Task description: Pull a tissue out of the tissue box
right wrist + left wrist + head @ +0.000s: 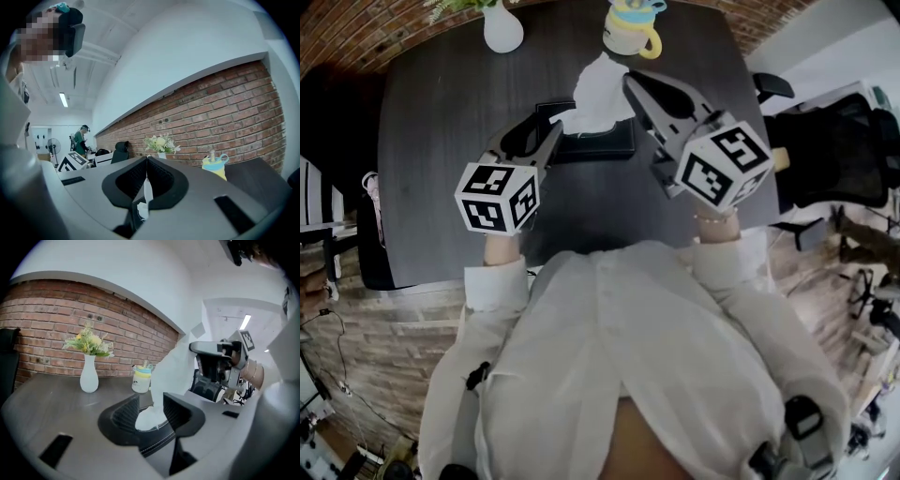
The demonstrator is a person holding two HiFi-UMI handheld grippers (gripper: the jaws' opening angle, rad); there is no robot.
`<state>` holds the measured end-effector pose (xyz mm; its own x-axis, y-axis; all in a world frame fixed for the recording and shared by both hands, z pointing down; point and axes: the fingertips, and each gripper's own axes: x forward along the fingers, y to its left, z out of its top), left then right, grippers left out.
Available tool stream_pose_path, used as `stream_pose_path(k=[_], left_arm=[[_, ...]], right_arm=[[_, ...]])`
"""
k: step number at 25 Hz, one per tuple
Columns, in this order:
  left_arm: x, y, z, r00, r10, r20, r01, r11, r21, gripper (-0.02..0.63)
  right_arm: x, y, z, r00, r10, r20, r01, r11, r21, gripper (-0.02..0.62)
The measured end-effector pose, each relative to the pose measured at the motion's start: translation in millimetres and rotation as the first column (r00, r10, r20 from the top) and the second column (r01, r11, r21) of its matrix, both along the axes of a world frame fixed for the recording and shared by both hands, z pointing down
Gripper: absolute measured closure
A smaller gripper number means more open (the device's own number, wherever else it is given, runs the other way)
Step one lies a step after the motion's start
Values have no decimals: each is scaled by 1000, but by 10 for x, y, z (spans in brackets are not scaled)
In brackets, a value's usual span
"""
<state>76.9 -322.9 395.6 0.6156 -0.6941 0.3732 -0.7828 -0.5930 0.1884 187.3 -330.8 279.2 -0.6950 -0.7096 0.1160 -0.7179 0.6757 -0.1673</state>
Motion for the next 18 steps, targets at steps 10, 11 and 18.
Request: stream_pose_path(k=[10,11,18], left_arm=[[86,143,-341,996,20,-91,-16,999,42,573],[100,166,-344,995,28,-91,-25,999,41,582],[230,274,-280,994,81,-77,-80,997,23,593]], right_arm=[[-9,231,-24,997,-70,-46,70,997,9,591],[-9,254,-32,996,-70,-47,70,997,12,591],[-43,398,41,991,-98,-89,97,995,-7,591]])
